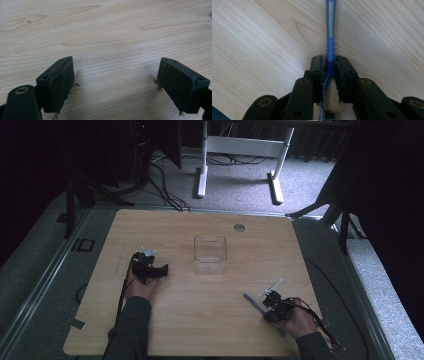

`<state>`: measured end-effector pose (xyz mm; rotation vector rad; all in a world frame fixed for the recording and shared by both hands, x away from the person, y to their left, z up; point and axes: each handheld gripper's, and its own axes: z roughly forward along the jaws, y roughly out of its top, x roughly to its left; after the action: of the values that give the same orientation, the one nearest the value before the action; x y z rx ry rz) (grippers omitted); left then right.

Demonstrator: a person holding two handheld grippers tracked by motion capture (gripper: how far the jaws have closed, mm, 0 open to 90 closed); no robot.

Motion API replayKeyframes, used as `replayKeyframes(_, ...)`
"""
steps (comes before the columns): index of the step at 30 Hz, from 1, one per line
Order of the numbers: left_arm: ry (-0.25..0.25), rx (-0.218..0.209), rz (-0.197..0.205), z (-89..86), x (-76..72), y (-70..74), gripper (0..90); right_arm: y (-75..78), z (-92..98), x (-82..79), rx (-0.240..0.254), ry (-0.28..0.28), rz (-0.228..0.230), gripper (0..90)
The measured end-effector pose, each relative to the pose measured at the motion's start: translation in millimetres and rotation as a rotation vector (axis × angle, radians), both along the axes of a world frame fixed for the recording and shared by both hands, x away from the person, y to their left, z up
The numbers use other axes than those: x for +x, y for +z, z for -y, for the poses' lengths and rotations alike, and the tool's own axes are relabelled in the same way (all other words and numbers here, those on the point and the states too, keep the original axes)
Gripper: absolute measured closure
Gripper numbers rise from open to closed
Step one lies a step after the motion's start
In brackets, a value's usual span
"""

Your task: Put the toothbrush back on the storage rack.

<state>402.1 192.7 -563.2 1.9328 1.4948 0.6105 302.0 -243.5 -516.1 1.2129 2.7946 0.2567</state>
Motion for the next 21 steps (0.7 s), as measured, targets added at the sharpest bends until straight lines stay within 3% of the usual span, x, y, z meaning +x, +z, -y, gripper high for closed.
replayKeyframes(11,0.0,0.0,0.0,0.0,0.1,0.0,14.6,-0.6,-3.4,1.1,-0.014,0.006,0.004,79.6)
replayKeyframes(21,0.0,0.0,0.0,0.0,0.1,0.0,14.7,10.4,0.7,1.1,0.037,0.014,0.045,79.9)
